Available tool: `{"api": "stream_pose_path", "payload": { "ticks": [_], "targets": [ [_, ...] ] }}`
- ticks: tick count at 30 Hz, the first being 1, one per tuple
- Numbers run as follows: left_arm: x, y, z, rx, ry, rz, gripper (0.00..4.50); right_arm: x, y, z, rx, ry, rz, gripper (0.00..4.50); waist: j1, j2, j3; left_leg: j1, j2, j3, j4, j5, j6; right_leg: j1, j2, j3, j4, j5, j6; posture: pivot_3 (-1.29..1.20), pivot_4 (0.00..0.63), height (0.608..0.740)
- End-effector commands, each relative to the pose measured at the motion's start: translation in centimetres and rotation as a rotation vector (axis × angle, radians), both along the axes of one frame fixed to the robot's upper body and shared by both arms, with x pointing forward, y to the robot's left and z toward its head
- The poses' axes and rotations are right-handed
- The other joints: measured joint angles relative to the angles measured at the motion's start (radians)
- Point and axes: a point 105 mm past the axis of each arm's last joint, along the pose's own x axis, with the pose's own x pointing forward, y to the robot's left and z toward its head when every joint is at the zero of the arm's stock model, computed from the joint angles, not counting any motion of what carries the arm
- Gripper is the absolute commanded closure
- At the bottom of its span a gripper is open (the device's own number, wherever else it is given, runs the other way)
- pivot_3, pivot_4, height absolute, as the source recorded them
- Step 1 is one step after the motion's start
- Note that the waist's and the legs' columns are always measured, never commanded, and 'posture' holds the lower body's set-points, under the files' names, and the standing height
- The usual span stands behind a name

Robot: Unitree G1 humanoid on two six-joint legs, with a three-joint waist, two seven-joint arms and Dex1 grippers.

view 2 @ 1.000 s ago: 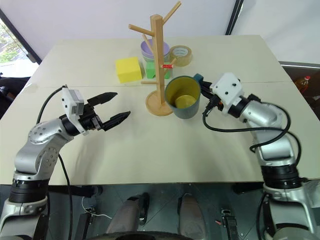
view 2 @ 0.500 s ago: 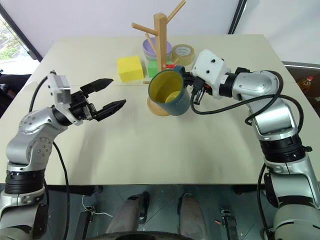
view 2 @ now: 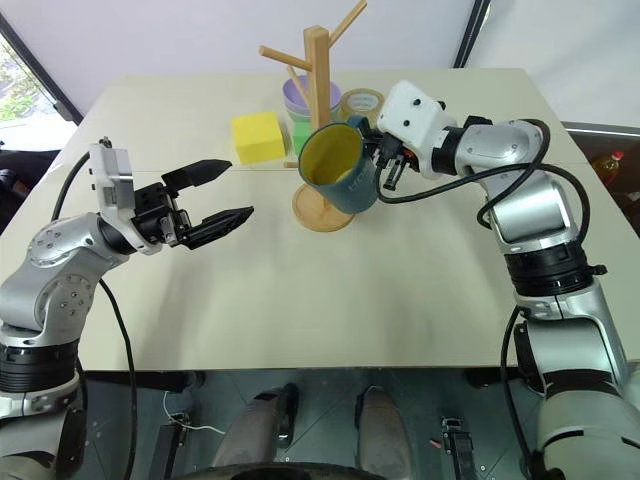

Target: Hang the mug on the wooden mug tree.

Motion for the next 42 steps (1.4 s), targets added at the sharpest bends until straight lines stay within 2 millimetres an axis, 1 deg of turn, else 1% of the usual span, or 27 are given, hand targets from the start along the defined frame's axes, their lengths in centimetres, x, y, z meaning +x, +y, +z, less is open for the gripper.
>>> {"api": "stream_pose_path", "payload": {
  "ticks": [1,6,11,16,18,19,20,21,24,26,30,32,34,36,39,42],
  "targets": [
    [-0.5,-0.2,0.8,0.001,-0.039,-0.007,0.00,0.1,0.5,1.4,-0.006,-0.048,0.013,4.45,0.000,0.000,0.000,0.000,0.000,0.000,0.000,0.000,0.000,0.000,0.000,0.000,0.000,0.000,0.000,0.00,0.150,0.740],
    [-0.5,-0.2,0.8,0.000,-0.043,-0.003,0.00,0.8,0.8,0.7,-0.011,-0.026,-0.004,4.45,0.000,0.000,0.000,0.000,0.000,0.000,0.000,0.001,-0.001,0.000,0.000,0.000,0.000,0.000,0.000,0.00,0.150,0.740],
    [-0.4,-0.2,0.9,0.000,-0.046,0.003,0.00,1.4,1.0,0.8,0.000,-0.030,-0.025,4.45,0.000,0.000,0.000,0.000,0.000,0.000,0.000,0.001,-0.003,0.000,0.000,0.000,0.001,0.000,0.000,0.00,0.150,0.740],
    [-0.3,-0.1,0.9,0.000,-0.050,0.008,0.00,1.5,1.1,0.9,-0.007,-0.040,-0.022,4.45,0.001,0.000,0.000,0.000,0.000,0.000,0.000,0.002,-0.003,0.000,0.000,0.000,0.001,0.000,0.000,0.00,0.150,0.740],
    [-0.3,-0.1,0.9,0.001,-0.051,0.009,0.00,1.5,1.1,1.0,-0.008,-0.049,-0.019,3.81,0.000,0.000,0.000,0.000,0.000,0.000,0.000,0.002,-0.003,0.000,0.000,0.000,0.001,0.001,0.001,0.00,0.150,0.740],
    [-0.3,-0.1,1.0,0.000,-0.051,0.009,0.00,1.5,1.1,1.2,-0.006,-0.056,-0.020,3.58,0.000,0.000,0.000,0.000,0.000,0.000,0.000,0.002,-0.003,0.000,0.000,0.000,0.001,0.001,0.001,0.00,0.150,0.740],
    [-0.3,-0.1,1.0,0.000,-0.052,0.011,0.00,1.5,1.0,1.4,-0.005,-0.067,-0.026,3.06,0.000,0.000,0.000,0.000,0.000,0.000,0.000,0.002,-0.003,0.000,0.000,0.000,0.002,0.001,0.001,0.00,0.150,0.740],
    [-0.2,-0.1,1.0,-0.001,-0.052,0.012,0.00,1.5,0.8,1.7,-0.003,-0.083,-0.034,2.67,0.000,0.000,0.000,0.000,0.000,0.000,0.000,0.002,-0.003,0.000,0.000,0.000,0.002,0.001,0.001,0.00,0.150,0.740],
    [-0.2,0.0,1.0,-0.001,-0.050,0.018,0.00,1.3,-0.2,2.3,0.009,-0.103,-0.051,2.67,-0.002,0.000,0.000,0.001,0.000,0.000,0.000,0.002,-0.003,0.000,0.000,0.000,0.002,0.001,0.002,0.00,0.150,0.740],
    [-0.2,0.1,0.8,-0.002,-0.043,0.029,0.00,1.1,-1.4,2.6,0.044,-0.108,-0.073,2.67,-0.001,0.000,0.000,0.001,0.000,0.000,0.000,0.002,-0.003,0.000,0.000,0.000,0.002,0.001,0.002,0.00,0.150,0.740],
    [0.2,1.1,0.1,-0.004,-0.010,0.096,0.00,0.2,-4.6,3.0,0.198,-0.105,-0.118,2.67,0.004,0.000,0.000,0.001,0.000,0.000,0.000,0.002,-0.003,0.001,0.000,0.000,0.002,0.001,0.002,0.00,0.150,0.740],
    [0.8,2.0,-0.4,-0.027,0.015,0.162,0.00,-0.5,-5.9,2.8,0.301,-0.106,-0.121,2.67,0.003,0.000,0.000,0.001,0.000,0.000,0.000,0.002,-0.003,0.001,0.000,0.000,0.001,0.001,0.002,0.00,0.150,0.740],
    [1.6,3.8,-1.7,-0.064,0.052,0.284,0.00,-1.4,-7.4,0.7,0.406,-0.063,-0.147,2.67,0.003,0.000,0.000,0.001,0.000,0.000,0.000,0.002,-0.003,0.001,0.000,0.000,0.002,0.001,0.002,0.00,0.150,0.740],
    [2.1,5.0,-2.8,-0.075,0.071,0.370,0.00,-2.0,-8.2,-0.9,0.472,-0.029,-0.168,2.67,0.002,0.000,0.000,0.004,0.000,-0.001,0.000,0.002,-0.003,0.004,0.000,0.000,0.002,0.001,0.002,0.00,0.150,0.740],
    [2.4,7.3,-5.8,-0.104,0.139,0.508,0.00,-3.0,-8.7,-5.4,0.551,0.043,-0.218,2.67,-0.002,0.000,-0.001,0.007,0.000,0.001,0.000,0.002,-0.003,0.005,0.000,0.001,0.002,0.002,0.001,0.00,0.150,0.740],
    [2.3,8.8,-8.1,-0.125,0.187,0.599,0.00,-3.6,-8.3,-8.6,0.610,0.089,-0.248,2.67,-0.002,0.000,-0.001,0.009,0.001,0.001,0.000,0.002,-0.003,0.007,0.001,0.001,0.002,0.002,0.000,0.00,0.150,0.740]
  ]
}}
